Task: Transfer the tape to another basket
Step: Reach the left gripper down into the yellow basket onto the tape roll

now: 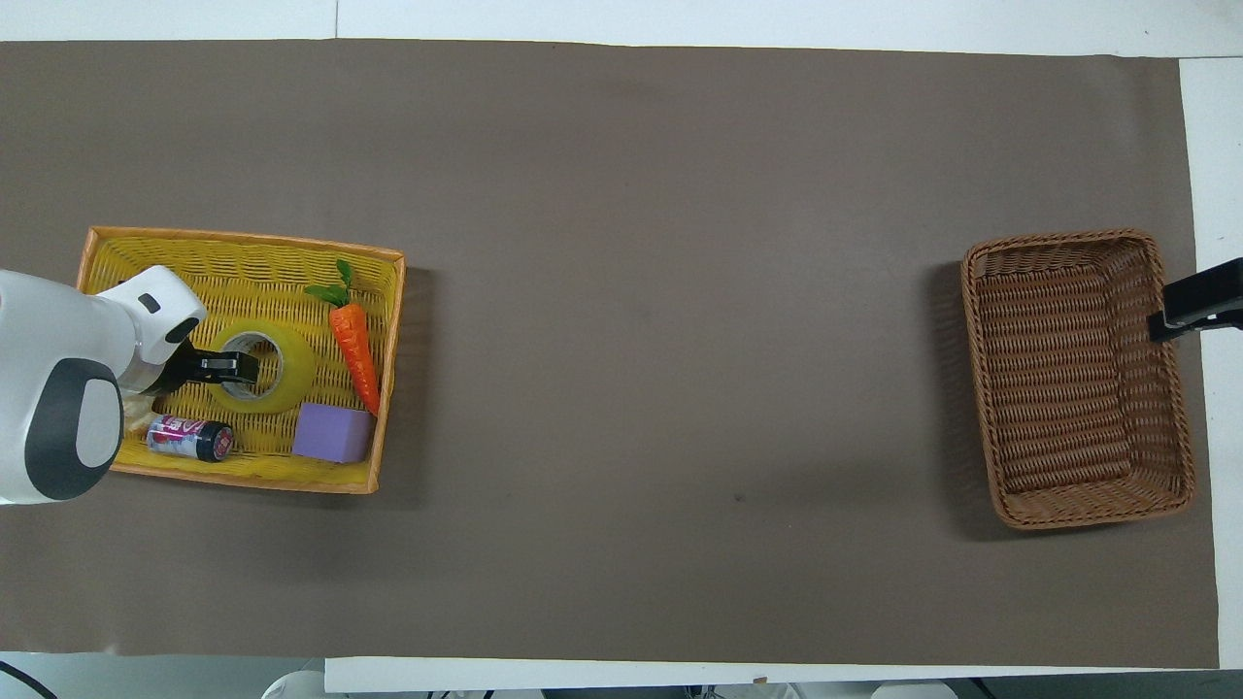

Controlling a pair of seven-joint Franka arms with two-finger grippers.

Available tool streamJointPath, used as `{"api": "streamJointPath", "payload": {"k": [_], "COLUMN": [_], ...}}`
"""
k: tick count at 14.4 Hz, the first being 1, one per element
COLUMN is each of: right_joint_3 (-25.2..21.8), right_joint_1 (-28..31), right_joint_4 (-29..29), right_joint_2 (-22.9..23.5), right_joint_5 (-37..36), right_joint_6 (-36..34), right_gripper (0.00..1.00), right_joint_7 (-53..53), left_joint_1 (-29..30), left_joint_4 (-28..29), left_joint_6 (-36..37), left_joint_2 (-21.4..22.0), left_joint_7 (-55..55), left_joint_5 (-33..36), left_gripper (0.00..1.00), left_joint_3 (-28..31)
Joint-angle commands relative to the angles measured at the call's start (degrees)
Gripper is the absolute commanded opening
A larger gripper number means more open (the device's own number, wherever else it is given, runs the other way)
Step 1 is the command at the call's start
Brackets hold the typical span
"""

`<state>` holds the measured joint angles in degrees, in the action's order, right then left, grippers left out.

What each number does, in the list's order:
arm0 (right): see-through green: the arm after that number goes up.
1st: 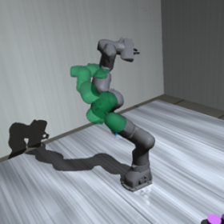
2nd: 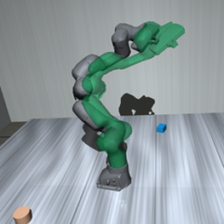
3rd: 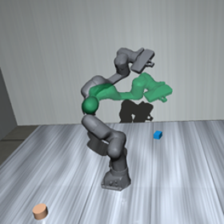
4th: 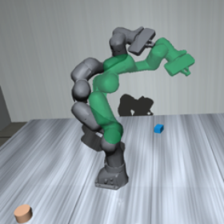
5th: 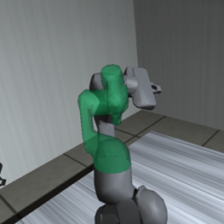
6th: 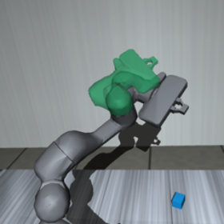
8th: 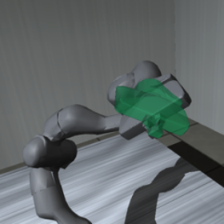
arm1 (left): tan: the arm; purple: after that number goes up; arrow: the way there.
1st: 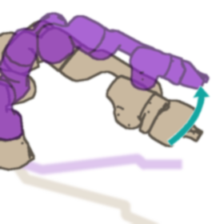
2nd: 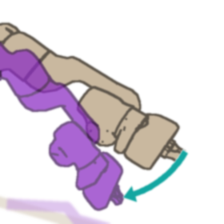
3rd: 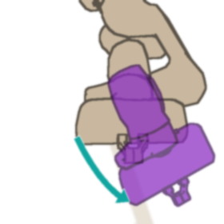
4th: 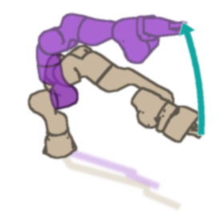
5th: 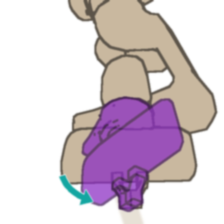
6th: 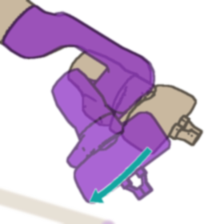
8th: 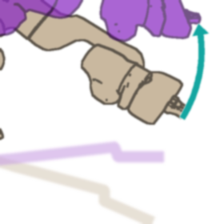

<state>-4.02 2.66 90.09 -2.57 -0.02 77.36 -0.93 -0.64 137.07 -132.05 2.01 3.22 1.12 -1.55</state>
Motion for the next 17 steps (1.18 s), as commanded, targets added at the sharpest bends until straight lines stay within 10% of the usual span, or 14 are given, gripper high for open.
{"api": "streamJointPath", "payload": {"k": [1,8,17], "right_joint_3": [0.4,0.4,0.4], "right_joint_1": [0.5,0.5,0.5], "right_joint_4": [1.4,1.4,1.4], "right_joint_2": [-1.1,-1.1,-1.1], "right_joint_5": [-0.1,-0.1,-0.1], "right_joint_6": [0.8,0.8,0.8], "right_gripper": [1.0,1.0,1.0], "right_joint_7": [1.3,1.3,1.3], "left_joint_1": [-0.3,0.0,0.1], "left_joint_4": [1.3,1.3,2.3], "left_joint_6": [-2.6,-3.5,-3.7], "left_joint_2": [-0.7,-1.9,-1.7], "left_joint_7": [-0.7,-0.7,-0.4], "left_joint_5": [-0.1,-0.1,-0.1], "left_gripper": [0.66,0.36,0.25], "left_joint_3": [0.2,0.2,0.2]}}
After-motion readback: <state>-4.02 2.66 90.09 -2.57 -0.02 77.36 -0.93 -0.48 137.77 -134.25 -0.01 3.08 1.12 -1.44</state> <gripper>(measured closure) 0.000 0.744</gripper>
